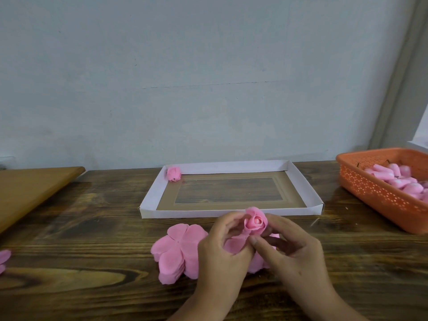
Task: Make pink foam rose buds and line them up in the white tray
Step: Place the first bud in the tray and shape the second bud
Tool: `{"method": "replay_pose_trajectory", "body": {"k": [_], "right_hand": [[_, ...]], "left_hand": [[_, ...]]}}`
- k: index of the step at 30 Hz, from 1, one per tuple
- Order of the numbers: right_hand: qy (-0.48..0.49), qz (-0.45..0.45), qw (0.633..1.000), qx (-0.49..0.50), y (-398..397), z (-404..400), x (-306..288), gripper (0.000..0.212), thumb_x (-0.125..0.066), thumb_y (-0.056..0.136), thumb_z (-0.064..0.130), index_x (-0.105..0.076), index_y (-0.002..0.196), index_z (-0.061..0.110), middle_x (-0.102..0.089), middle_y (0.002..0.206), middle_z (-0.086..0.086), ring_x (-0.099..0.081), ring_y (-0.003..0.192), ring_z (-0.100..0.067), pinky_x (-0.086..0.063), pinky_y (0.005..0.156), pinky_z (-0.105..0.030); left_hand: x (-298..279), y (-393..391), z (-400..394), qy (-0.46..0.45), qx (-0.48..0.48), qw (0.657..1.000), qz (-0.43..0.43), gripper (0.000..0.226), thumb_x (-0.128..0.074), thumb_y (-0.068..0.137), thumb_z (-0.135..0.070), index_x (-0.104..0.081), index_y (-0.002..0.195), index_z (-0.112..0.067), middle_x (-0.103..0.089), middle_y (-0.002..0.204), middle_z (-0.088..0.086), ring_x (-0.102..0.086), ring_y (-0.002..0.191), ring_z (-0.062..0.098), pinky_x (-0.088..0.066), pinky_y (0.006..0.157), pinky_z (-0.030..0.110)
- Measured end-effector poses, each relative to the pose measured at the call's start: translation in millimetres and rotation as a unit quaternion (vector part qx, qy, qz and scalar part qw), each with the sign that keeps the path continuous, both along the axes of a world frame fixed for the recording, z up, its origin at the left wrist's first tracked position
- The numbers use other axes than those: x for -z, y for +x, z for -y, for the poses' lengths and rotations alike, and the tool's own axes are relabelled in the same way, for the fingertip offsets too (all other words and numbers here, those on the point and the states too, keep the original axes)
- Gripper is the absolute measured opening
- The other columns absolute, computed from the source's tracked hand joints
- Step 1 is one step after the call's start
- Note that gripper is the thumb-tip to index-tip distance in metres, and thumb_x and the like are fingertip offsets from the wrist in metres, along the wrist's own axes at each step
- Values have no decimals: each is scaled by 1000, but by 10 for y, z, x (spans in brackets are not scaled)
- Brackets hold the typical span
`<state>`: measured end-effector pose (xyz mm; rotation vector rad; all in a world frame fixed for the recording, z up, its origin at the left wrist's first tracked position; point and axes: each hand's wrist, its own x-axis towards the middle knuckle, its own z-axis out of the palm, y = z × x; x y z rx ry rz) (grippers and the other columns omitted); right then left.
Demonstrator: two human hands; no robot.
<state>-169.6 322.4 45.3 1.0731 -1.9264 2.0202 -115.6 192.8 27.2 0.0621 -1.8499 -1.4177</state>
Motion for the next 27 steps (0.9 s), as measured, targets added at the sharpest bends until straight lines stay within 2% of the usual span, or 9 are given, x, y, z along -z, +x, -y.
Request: {"method": "replay_pose_trajectory", "body": {"k": [4, 8, 11, 15, 20, 23, 25, 27], "right_hand": [[-13, 13, 1000, 7, 14, 14, 2, 46, -84, 75, 9, -76, 104, 44, -78, 94, 4, -74, 87, -18, -60, 76, -24], [-6, -6, 1000, 25, 29, 28, -21, 35, -80, 74, 29, -74, 99, 54, -77, 90, 13, -74, 84, -11, -59, 72, -20], [-5, -17, 999, 37, 10, 9, -25, 38, -79, 78, 24, -74, 102, 53, -77, 91, 15, -74, 84, -9, -59, 72, -19], [-9, -17, 1000, 24, -9, -14, -35, 36, -78, 76, 27, -74, 105, 49, -77, 93, 12, -74, 86, -11, -59, 74, -20], [3, -3, 1000, 17, -19, 7, 27, 46, -86, 72, 15, -75, 102, 48, -77, 91, 10, -73, 84, -11, -58, 73, -18], [10, -6, 1000, 0, -27, -4, 13, 47, -79, 80, 2, -76, 104, 42, -77, 94, 7, -73, 86, -12, -57, 74, -18], [25, -13, 1000, -14, -42, -23, 1, 42, -69, 84, 2, -76, 106, 37, -77, 96, 6, -72, 89, -12, -56, 74, -18], [30, -15, 999, -6, -64, -34, 3, 37, -72, 88, 3, -77, 108, 34, -77, 98, 5, -72, 92, -16, -59, 75, -26]], "left_hand": [[16, 3, -4, -16, -12, 1000, 8, 54, -85, 81, -13, -66, 117, -47, -75, 110, -20, -71, 107, 5, -59, 85, 20], [0, 3, -10, -19, -9, 1000, 14, 55, -84, 81, -10, -66, 117, -47, -74, 112, -20, -71, 107, 6, -60, 88, 26], [-37, 6, -9, -20, 0, 1000, 13, 55, -85, 81, -10, -66, 118, -46, -74, 113, -20, -72, 108, 7, -60, 88, 26], [-57, 8, 19, -23, 8, 1000, 20, 50, -84, 82, -13, -68, 117, -45, -76, 110, -18, -72, 106, 6, -60, 87, 24], [-22, 9, 4, -14, -2, 1000, 27, 55, -85, 80, -8, -67, 117, -44, -76, 110, -19, -72, 106, 6, -59, 87, 23], [-10, -6, 9, 21, 0, 999, 27, 50, -88, 77, -11, -69, 117, -34, -76, 111, -17, -72, 105, 7, -60, 89, 26], [-15, -14, 12, 40, 2, 999, 30, 49, -89, 76, -13, -69, 117, -29, -76, 110, -17, -72, 104, 5, -59, 89, 25], [-21, -14, 12, 42, 1, 999, 32, 47, -88, 76, -10, -69, 115, -27, -77, 108, -17, -72, 103, 4, -59, 88, 23]]}}
